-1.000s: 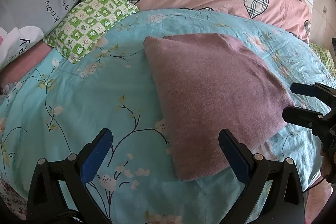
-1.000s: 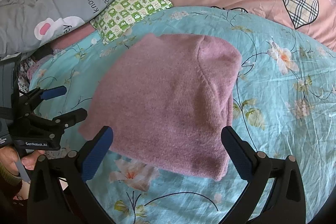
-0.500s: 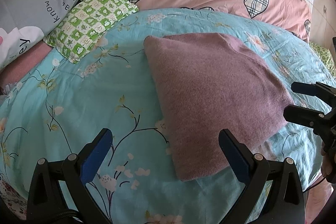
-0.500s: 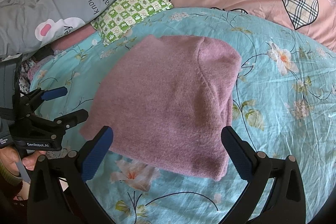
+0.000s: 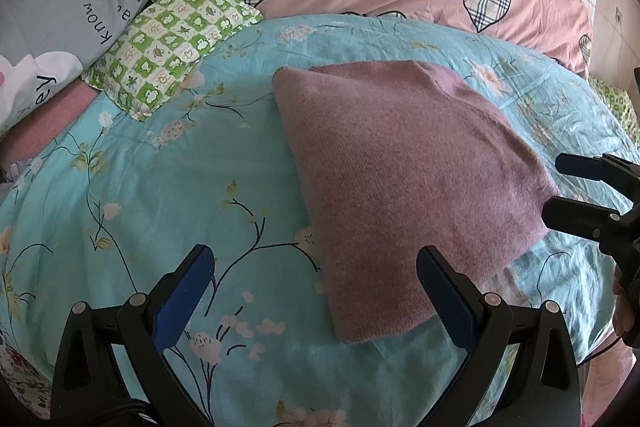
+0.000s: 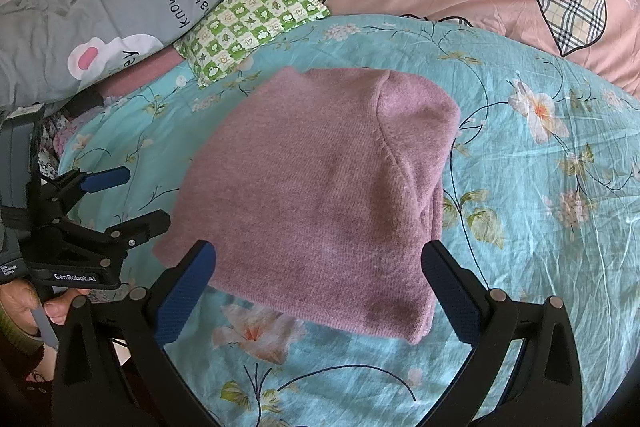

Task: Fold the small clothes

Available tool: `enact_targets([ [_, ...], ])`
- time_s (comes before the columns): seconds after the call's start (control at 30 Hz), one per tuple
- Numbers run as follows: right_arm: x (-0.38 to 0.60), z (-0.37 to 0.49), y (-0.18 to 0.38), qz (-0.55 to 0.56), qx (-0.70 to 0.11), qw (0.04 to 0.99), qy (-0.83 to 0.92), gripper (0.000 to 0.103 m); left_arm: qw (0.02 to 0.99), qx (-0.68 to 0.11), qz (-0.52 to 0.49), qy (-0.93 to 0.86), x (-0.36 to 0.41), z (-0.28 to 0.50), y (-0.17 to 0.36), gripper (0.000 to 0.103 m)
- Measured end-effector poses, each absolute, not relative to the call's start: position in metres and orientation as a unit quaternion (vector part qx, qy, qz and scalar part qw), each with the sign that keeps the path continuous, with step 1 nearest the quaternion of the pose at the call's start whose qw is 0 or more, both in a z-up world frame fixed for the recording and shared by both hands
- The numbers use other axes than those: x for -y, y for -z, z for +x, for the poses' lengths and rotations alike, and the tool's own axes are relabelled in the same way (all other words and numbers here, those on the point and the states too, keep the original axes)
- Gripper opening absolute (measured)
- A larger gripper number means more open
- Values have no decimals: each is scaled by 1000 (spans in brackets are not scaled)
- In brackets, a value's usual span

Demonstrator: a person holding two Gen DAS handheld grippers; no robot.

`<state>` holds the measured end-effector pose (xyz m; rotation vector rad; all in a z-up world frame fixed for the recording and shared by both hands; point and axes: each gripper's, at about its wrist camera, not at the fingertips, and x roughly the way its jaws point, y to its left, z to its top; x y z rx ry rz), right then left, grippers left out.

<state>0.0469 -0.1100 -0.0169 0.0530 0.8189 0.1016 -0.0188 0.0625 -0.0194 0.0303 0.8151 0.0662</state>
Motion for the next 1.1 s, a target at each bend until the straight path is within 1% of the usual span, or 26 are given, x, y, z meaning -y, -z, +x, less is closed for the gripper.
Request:
enact_targets([
  [1.1,111,47,14,28,-397,916,-49,102,916,-400,21,-26,-62,-15,19,101],
])
